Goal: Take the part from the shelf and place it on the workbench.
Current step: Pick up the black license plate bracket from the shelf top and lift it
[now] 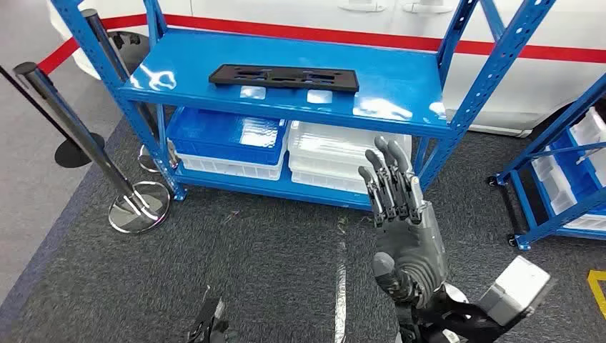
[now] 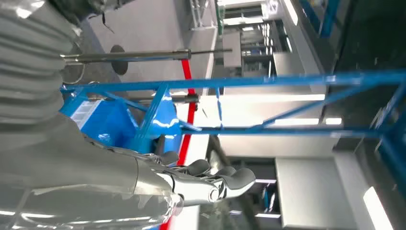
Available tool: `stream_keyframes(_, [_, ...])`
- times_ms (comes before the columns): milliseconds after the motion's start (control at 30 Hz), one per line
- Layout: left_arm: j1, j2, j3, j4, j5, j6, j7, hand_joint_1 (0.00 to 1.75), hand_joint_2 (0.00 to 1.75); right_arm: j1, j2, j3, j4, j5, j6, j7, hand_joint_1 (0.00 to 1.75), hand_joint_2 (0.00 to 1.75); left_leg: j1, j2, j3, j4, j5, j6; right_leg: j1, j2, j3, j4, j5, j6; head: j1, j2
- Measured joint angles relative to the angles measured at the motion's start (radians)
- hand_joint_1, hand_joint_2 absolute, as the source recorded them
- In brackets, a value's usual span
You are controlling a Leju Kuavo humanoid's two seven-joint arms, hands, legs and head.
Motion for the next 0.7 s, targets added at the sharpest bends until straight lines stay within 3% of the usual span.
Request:
stream_keyframes(100, [0.0,-0.001,-0.001,0.0,-0.001,0.002,0.005,0.0,0.0,-0.007,0.0,0.011,-0.01,0.022,-0.007,0.017,0.0,0.0,-0.002,-0.002,-0.002,0.002,0.0,0.0,0.0,0.0,-0.035,0.076,-0.014,0.0,0.0,0.0])
stream_keyframes(133, [-0.001,-0.001,-0.001,0.0,-0.001,0.003,0.007,0.0,0.0,-0.011,0.0,0.015,-0.016,0.028,-0.01,0.024,0.0,0.0,-0.002,-0.006,-0.003,0.004,0.0,0.0,0.0,0.001,-0.026,0.061,0.004,-0.001,0.0,0.0])
stream_keyframes(233, [-0.007,-0.002,-0.005,0.0,-0.003,0.005,0.01,0.0,0.0,-0.022,0.0,0.027,-0.031,0.036,-0.013,0.036,0.0,0.0,-0.004,-0.024,-0.005,0.01,-0.002,-0.003,0.0,0.026,0.069,-0.129,0.089,-0.012,0.0,0.0])
stream_keyframes(300, [-0.012,-0.004,-0.011,0.0,-0.004,0.007,0.012,0.0,0.0,-0.025,0.0,0.032,-0.041,0.037,-0.015,0.039,0.0,0.0,-0.005,-0.037,-0.011,0.012,0.0,-0.013,0.003,0.043,0.105,-0.202,0.103,-0.017,0.0,0.0])
stream_keyframes(333, [-0.013,-0.004,-0.014,0.0,-0.004,0.009,0.013,0.0,0.0,-0.026,0.0,0.033,-0.045,0.037,-0.016,0.039,0.0,0.0,-0.005,-0.043,-0.014,0.011,0.002,-0.019,0.004,0.043,0.107,-0.207,0.102,-0.019,-0.001,0.0])
stream_keyframes(400, [-0.011,-0.003,-0.017,0.0,-0.004,0.012,0.016,0.0,0.0,-0.027,0.001,0.035,-0.052,0.038,-0.021,0.04,0.0,0.0,-0.004,-0.05,-0.017,0.01,0.003,-0.029,0.001,0.028,0.111,-0.215,0.108,-0.028,-0.001,0.0])
stream_keyframes(467, [-0.011,-0.001,-0.019,0.0,-0.006,0.016,0.017,0.0,0.0,-0.029,0.002,0.036,-0.061,0.039,-0.027,0.042,0.0,0.0,-0.005,-0.035,-0.039,0.055,-0.027,-0.041,-0.006,0.011,0.118,-0.228,0.114,-0.038,-0.006,0.0])
stream_keyframes(567, [-0.013,-0.001,-0.021,0.0,-0.011,0.019,0.02,0.0,0.0,-0.028,0.002,0.037,-0.066,0.039,-0.031,0.048,0.0,0.0,0.001,-0.01,-0.128,0.241,-0.11,-0.057,-0.006,-0.018,0.122,-0.232,0.114,-0.044,-0.012,0.0])
stream_keyframes(600, [-0.013,-0.001,-0.022,0.0,-0.013,0.02,0.022,0.0,0.0,-0.027,0.002,0.037,-0.066,0.039,-0.031,0.05,0.0,0.0,0.004,-0.008,-0.149,0.281,-0.118,-0.061,-0.006,-0.027,0.123,-0.232,0.113,-0.044,-0.012,0.0])
stream_keyframes(633, [-0.013,-0.001,-0.025,0.0,-0.016,0.021,0.024,0.0,0.0,-0.027,0.002,0.037,-0.066,0.039,-0.031,0.052,0.0,0.0,0.005,-0.005,-0.152,0.283,-0.106,-0.063,-0.007,-0.036,0.124,-0.232,0.111,-0.043,-0.012,0.0])
stream_keyframes(667, [-0.013,-0.001,-0.027,0.0,-0.018,0.022,0.027,0.0,0.0,-0.027,0.003,0.037,-0.067,0.038,-0.031,0.053,0.0,0.0,0.007,0.0,-0.137,0.251,-0.081,-0.064,-0.007,-0.043,0.125,-0.232,0.109,-0.042,-0.012,0.0])
stream_keyframes(700, [-0.014,-0.001,-0.029,0.0,-0.021,0.024,0.029,0.0,0.0,-0.027,0.003,0.038,-0.069,0.038,-0.031,0.053,0.0,0.0,0.008,0.01,-0.103,0.183,-0.044,-0.064,-0.008,-0.05,0.129,-0.231,0.107,-0.039,-0.013,0.0])
